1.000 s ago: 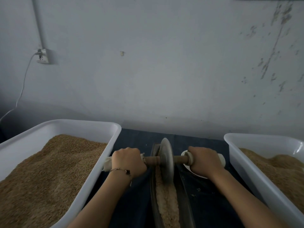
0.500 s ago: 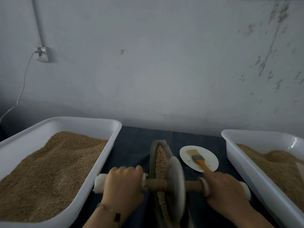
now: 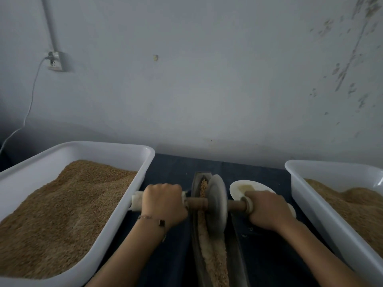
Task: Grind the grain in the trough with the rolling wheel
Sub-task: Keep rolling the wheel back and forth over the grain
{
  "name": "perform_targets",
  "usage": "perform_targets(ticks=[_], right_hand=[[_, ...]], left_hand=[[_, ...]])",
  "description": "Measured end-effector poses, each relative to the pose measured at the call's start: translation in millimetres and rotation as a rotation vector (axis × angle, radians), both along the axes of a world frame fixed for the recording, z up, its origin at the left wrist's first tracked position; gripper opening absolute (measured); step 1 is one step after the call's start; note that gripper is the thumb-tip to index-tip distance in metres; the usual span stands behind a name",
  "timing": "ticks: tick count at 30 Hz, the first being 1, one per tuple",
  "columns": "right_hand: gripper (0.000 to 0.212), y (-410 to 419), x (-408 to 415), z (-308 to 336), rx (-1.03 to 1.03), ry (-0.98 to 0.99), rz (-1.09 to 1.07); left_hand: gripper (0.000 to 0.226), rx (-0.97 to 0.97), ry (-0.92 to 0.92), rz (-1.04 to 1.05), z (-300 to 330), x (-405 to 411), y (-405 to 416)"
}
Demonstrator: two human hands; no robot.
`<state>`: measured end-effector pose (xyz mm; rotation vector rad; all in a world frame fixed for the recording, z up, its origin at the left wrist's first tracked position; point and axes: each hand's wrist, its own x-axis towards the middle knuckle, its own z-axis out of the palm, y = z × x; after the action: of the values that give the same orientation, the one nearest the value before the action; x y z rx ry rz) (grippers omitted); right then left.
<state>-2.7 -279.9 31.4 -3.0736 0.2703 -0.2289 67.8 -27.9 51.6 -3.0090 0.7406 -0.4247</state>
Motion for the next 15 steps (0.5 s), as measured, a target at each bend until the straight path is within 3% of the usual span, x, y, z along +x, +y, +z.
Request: perform_targets(ticks=[5, 9, 13, 15], right_hand=[[0.012, -4.8, 32.7, 4.2, -0.074, -0.159, 0.0], [0.019, -1.1, 36.0, 2.8, -0.201, -0.279, 0.041], [0.012, 10.6, 10.8, 1.0, -0.252, -0.304, 0.016], [0.02, 19.5, -12.4, -0.1, -0.299, -0.338, 0.045]], left_hand=[[0.016, -0.035, 0.068, 0.078, 0.5, 34.5, -10.3], [0.016, -0.081, -0.002, 0.096, -11.1, 34.8, -7.7], [0.02, -0.121, -0.069, 0.014, -17.4, 22.5, 0.8], [0.02, -0.122, -0.022, -0.034, -19.7, 8.1, 10.0]])
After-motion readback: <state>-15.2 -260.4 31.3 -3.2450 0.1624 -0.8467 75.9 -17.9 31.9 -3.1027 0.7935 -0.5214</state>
